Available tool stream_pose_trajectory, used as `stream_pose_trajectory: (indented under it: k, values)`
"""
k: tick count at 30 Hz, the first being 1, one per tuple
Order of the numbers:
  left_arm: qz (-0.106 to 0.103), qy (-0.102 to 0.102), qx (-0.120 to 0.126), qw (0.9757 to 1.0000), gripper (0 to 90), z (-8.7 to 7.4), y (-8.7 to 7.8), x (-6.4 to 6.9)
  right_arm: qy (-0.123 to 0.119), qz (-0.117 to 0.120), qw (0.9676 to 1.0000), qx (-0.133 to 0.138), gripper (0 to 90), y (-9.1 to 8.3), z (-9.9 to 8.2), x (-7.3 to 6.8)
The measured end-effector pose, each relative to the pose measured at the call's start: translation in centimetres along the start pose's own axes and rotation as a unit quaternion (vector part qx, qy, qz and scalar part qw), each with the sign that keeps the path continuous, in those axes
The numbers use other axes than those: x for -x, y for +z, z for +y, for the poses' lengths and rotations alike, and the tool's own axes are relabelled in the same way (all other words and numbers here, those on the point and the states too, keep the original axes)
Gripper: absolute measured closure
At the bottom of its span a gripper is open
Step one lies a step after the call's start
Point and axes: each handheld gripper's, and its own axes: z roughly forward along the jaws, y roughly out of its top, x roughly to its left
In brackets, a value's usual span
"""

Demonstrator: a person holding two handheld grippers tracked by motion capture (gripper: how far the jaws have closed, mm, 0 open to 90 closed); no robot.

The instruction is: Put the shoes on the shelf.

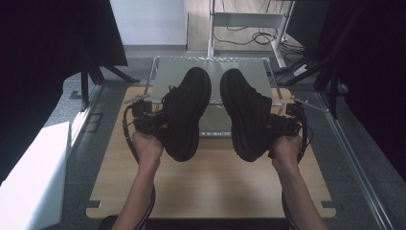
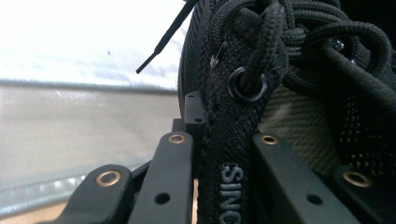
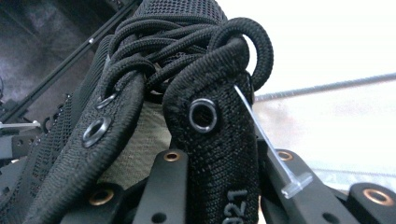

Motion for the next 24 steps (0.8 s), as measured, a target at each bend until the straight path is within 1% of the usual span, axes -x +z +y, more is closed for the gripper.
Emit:
stream_pose_trajectory:
  k: [3,5,6,8,9,10,12,15,19,20,21,23,24]
  values:
    - [0.003,-0.007,0.005,1.0,82.6,0.8,0.4,-0.1,0.004,0.0,1.0,0.001,77.7,0.4,0.4,-0.1]
    - [0.005,-0.013,0.006,0.9999,82.5,1.4,0.7,-0.2,0.005,-0.005,1.0,0.004,77.7,1.0,1.2,-0.2]
    - [0.006,-0.017,0.009,0.9998,82.5,1.7,0.8,-0.3,0.005,-0.005,1.0,0.004,77.7,1.0,1.2,-0.2]
    - [0.01,-0.02,0.008,0.9997,82.5,2.2,1.2,-0.3,0.008,-0.006,0.9999,0.006,77.7,1.4,1.7,-0.3]
    - [0.013,-0.019,0.007,0.9997,82.5,2.5,1.3,-0.3,0.011,-0.008,0.9999,0.008,77.7,1.7,2.2,-0.2]
    - [0.018,-0.02,0.006,0.9996,82.5,2.8,1.5,-0.3,0.011,-0.008,0.9999,0.008,77.7,1.7,2.2,-0.2]
    - [0.023,-0.021,0.007,0.9995,82.5,3.2,1.9,-0.3,0.013,-0.017,0.9997,0.01,77.7,2.3,3.0,-0.2]
    - [0.025,-0.029,0.008,0.9992,82.5,3.8,2.5,-0.3,0.017,-0.022,0.9995,0.012,77.7,2.6,3.4,-0.1]
    - [0.036,-0.029,0.004,0.9989,82.5,4.6,3.4,-0.3,0.024,-0.029,0.9992,0.013,77.7,3.4,4.3,0.0]
    - [0.039,-0.03,0.003,0.9988,82.5,5.1,3.9,-0.3,0.027,-0.032,0.999,0.015,77.7,3.8,4.7,0.1]
    - [0.039,-0.03,0.003,0.9988,82.4,5.1,3.9,-0.3,0.027,-0.032,0.999,0.015,77.7,3.8,4.7,0.1]
    - [0.046,-0.033,0.004,0.9984,82.5,5.7,4.5,-0.3,0.032,-0.039,0.9985,0.018,77.7,4.4,5.4,0.1]
    - [0.046,-0.033,0.004,0.9984,82.5,5.7,4.5,-0.3,0.032,-0.039,0.9985,0.018,77.7,4.4,5.4,0.1]
